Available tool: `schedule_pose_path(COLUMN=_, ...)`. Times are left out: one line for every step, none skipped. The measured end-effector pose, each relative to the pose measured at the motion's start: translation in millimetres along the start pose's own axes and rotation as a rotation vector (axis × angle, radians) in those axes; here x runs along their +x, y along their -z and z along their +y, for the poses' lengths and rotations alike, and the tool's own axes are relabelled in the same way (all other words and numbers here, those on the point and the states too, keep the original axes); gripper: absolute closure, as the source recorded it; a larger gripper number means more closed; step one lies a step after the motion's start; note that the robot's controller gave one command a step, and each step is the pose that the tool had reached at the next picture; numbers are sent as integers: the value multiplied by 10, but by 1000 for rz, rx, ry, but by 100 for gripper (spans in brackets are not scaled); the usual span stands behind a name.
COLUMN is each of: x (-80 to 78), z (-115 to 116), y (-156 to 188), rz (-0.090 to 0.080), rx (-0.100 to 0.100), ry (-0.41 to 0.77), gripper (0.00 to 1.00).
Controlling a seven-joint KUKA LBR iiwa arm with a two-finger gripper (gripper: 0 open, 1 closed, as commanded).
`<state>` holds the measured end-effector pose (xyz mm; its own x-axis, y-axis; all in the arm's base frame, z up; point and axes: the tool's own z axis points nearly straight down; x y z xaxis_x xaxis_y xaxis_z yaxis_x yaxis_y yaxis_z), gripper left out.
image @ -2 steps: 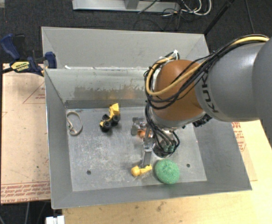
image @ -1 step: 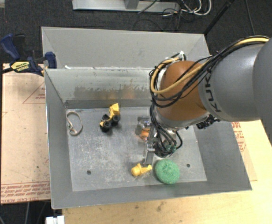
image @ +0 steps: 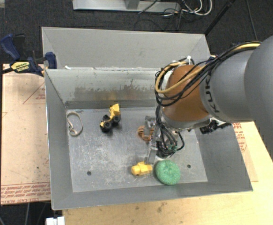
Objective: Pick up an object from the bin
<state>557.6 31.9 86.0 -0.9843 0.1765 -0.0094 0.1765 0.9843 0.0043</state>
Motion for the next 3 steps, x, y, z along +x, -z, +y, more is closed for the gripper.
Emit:
schedule_pose_path(x=69, z=-174, y=2, rz=-4, rx=-4, ry=58, gripper=0)
schedule_pose_path(x=-312, z=-672, y=110, rz=6, rx=5, ry=-283, gripper=100)
schedule_pose_path(x=-312, z=-671, y=109, rz=6, rx=4, ry=-283, gripper=100)
